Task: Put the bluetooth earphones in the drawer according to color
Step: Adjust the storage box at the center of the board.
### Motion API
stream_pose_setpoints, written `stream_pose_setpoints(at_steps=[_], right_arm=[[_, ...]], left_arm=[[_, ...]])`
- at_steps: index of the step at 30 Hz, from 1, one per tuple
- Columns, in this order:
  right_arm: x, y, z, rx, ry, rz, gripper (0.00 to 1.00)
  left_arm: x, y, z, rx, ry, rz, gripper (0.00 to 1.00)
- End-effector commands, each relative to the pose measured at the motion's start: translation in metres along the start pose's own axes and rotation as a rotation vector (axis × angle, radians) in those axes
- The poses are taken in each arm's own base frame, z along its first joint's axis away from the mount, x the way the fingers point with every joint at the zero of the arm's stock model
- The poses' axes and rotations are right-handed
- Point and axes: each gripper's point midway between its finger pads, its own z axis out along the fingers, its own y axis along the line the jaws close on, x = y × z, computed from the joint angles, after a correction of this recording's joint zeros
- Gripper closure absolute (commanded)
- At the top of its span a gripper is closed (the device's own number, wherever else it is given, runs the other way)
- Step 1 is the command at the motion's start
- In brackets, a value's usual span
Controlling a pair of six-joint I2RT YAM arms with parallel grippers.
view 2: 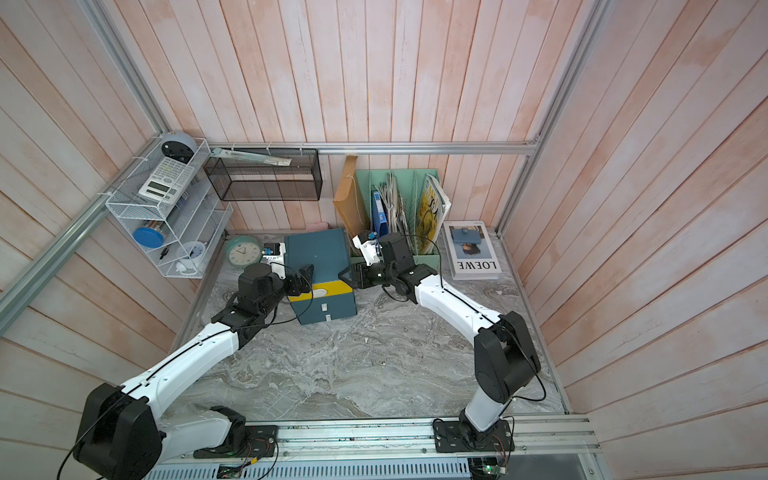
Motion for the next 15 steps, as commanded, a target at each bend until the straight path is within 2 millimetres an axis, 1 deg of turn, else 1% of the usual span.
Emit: stream_pose_setpoints(at_steps=[1, 4, 7, 11, 14, 15], right_arm=[[0.035, 0.018, 0.003, -0.062, 0.125, 0.022, 0.42], [0.027, 0.015, -0.004, -0.042, 0.101, 0.024, 0.39], [0.016, 0.013, -0.018, -0.016, 0.057, 0.016, 0.34], [-0.001, 0.010, -0.045, 0.035, -0.012, -0.018, 0.29], [-0.011, 0.003, -0.070, 0.104, -0.055, -0.051, 0.22], [-0.012, -0.002, -0.078, 0.130, -0.065, -0.053, 0.20]], left_arm=[[0.004, 0.000, -0.003, -0.005, 0.031, 0.045, 0.00], [-0.003, 0.001, -0.009, -0.019, 0.017, 0.046, 0.00], [-0.020, 0.006, -0.023, -0.046, -0.034, 0.045, 0.00], [-0.052, 0.011, -0.052, -0.080, -0.128, 0.040, 0.00], [-0.074, 0.016, -0.080, -0.104, -0.193, 0.015, 0.00], [-0.078, 0.019, -0.087, -0.120, -0.212, 0.002, 0.00]])
